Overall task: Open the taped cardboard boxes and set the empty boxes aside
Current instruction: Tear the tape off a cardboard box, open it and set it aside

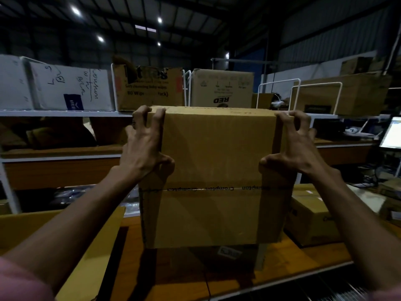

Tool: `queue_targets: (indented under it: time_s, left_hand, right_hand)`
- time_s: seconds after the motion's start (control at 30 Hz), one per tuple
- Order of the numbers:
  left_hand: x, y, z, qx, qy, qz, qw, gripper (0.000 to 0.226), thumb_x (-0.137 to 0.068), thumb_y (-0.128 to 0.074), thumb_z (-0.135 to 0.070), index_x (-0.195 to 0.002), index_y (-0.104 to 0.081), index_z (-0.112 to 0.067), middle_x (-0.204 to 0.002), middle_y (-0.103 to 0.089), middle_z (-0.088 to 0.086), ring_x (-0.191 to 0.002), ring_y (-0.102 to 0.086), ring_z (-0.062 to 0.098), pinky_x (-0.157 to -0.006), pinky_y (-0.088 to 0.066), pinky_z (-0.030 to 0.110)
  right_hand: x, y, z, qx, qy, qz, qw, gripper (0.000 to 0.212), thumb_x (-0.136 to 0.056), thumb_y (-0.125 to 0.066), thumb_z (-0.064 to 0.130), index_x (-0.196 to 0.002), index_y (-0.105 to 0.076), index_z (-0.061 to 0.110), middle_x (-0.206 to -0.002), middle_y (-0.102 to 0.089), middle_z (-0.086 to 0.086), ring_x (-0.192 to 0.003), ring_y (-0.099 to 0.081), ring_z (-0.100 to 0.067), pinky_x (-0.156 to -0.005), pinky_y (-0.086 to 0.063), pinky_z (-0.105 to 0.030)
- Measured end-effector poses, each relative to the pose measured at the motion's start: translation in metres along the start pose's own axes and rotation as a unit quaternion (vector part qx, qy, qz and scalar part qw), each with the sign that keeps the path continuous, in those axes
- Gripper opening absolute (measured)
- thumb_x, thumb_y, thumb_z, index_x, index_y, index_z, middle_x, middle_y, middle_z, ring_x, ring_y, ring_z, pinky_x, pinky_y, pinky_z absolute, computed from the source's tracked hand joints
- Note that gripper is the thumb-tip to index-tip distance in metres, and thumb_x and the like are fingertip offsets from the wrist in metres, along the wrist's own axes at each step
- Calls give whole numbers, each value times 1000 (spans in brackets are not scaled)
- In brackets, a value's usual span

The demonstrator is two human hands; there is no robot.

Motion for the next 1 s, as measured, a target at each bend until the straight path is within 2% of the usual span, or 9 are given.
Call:
queue_targets:
  time_s: [0.2, 0.27, 0.33, 0.4, 0.5, 0.63, 0.83, 0.9, 1.0]
  left_hand:
    - [11, 3, 3, -3, -71, -125, 990, 126, -53, -101, -18, -150, -23, -32, -156, -10, 12, -128, -34, 57, -85, -55, 66]
    - [9, 2, 0, 6, -89, -181, 979, 112, -60, -96, -10, -145, -26, -31, -153, -12, 9, -131, -31, 52, -85, -56, 58]
    - [11, -7, -4, 16, -113, -230, 967, 97, -63, -92, -6, -137, -32, -26, -146, -18, 8, -129, -30, 44, -86, -53, 52]
    - [21, -13, 1, 24, -108, -259, 960, 88, -64, -90, -2, -130, -35, -23, -140, -21, 8, -126, -30, 38, -87, -51, 48]
    - [38, -44, 16, 35, -84, -240, 966, 83, -65, -90, 2, -124, -37, -22, -136, -24, 10, -123, -32, 40, -83, -56, 49]
    - [81, -78, 33, 36, -43, -175, 983, 76, -67, -90, 2, -120, -39, -21, -131, -29, 13, -116, -39, 50, -72, -57, 55]
    - [110, -102, 41, 16, -28, -112, 993, 68, -68, -92, -6, -115, -45, -19, -126, -33, 14, -112, -38, 42, -74, -49, 43]
    - [116, -105, 43, 20, -25, -105, 994, 69, -66, -93, -9, -113, -44, -19, -124, -33, 13, -111, -36, 39, -73, -50, 42]
    - [122, -108, 48, 12, 1, -77, 997, 68, -66, -94, -14, -111, -43, -20, -121, -34, 13, -109, -36, 38, -68, -51, 42]
  right_hand:
    - [15, 6, -6, -6, 56, -145, 988, 113, -53, -99, 34, -144, -32, 37, -154, -13, -5, -138, -24, -50, -97, -46, -68]
    - [18, 3, -8, -24, 73, -210, 975, 102, -58, -97, 28, -140, -35, 31, -147, -16, -1, -140, -24, -46, -107, -40, -55]
    - [25, -8, -12, -66, 68, -258, 962, 89, -64, -94, 22, -133, -38, 27, -142, -18, 2, -139, -25, -40, -105, -41, -40]
    - [34, -21, -5, -103, 64, -282, 952, 81, -67, -92, 20, -127, -39, 25, -138, -19, 1, -136, -27, -37, -99, -47, -34]
    - [50, -54, -8, -112, 42, -268, 956, 73, -68, -91, 14, -119, -39, 22, -133, -21, -1, -129, -34, -38, -92, -46, -21]
    - [78, -101, -15, -96, 4, -217, 971, 67, -67, -92, 11, -112, -43, 14, -132, -23, -5, -123, -38, -39, -81, -53, -37]
    - [109, -132, -30, -66, -57, -153, 984, 61, -63, -93, 6, -100, -45, 12, -125, -30, -17, -113, -39, -34, -74, -37, -21]
    - [116, -137, -30, -60, -50, -151, 985, 61, -63, -94, 7, -100, -46, 11, -124, -32, -21, -111, -38, -30, -75, -37, -24]
    - [120, -142, -25, -68, -58, -140, 986, 60, -63, -92, 5, -98, -44, 13, -126, -28, -13, -112, -40, -35, -74, -46, -32]
Point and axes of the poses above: each hand's wrist, its own x-axis away from the middle knuckle, its own y-axis out of the back of the hand, z = x × y, the point moved 1 cm from there along -x, towards the middle knuckle
